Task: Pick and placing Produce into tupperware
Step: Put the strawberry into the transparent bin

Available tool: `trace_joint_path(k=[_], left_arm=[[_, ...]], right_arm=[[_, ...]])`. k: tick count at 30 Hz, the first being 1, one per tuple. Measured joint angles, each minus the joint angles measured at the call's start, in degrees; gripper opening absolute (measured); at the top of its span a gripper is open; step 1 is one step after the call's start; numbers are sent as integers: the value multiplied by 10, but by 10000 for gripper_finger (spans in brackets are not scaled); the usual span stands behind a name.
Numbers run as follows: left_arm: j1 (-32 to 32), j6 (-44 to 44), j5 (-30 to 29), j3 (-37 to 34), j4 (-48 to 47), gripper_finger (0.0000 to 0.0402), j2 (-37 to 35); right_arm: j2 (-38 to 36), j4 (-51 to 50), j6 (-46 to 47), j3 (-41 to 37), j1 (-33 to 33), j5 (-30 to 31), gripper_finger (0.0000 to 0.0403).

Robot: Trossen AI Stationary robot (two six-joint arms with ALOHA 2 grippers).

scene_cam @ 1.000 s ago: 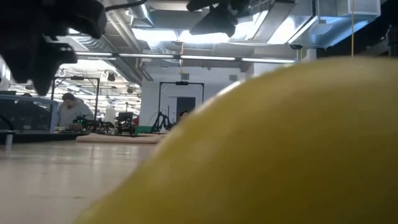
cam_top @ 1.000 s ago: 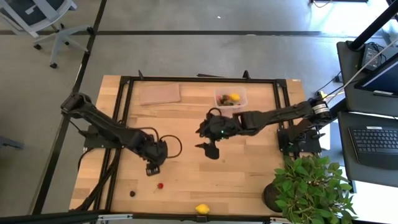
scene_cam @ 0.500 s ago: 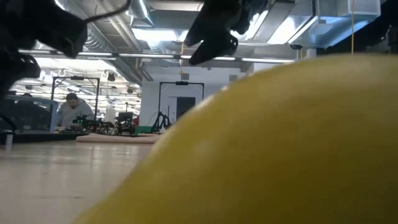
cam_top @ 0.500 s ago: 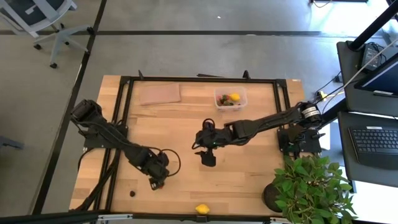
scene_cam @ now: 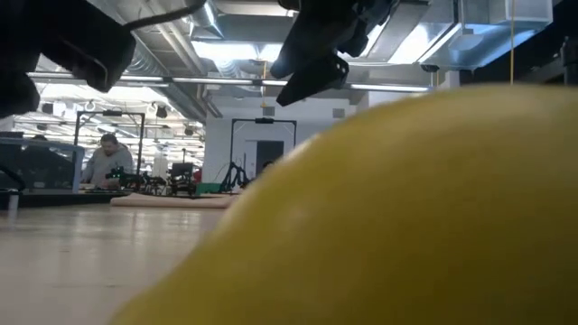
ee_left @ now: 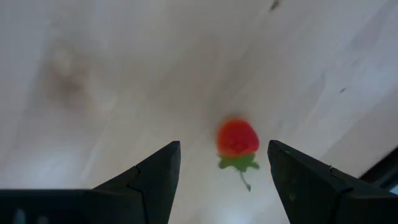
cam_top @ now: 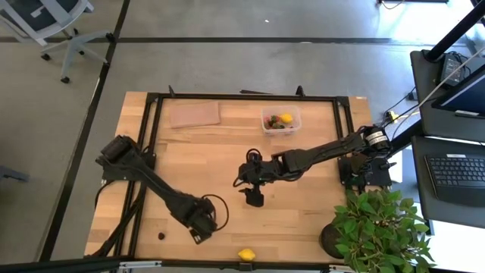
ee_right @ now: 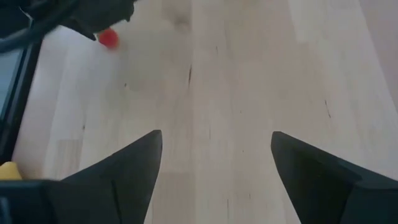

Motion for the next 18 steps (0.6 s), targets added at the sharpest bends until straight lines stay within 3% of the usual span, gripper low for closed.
trace_joint_path(k=[9, 18], left_arm=[[-4, -5, 32, 21, 0, 234, 53], [-8, -4, 21, 22, 2, 228, 69]], right_arm=[[0, 0, -2, 0, 0, 0, 303], [0, 0, -3, 0, 0, 0, 303]])
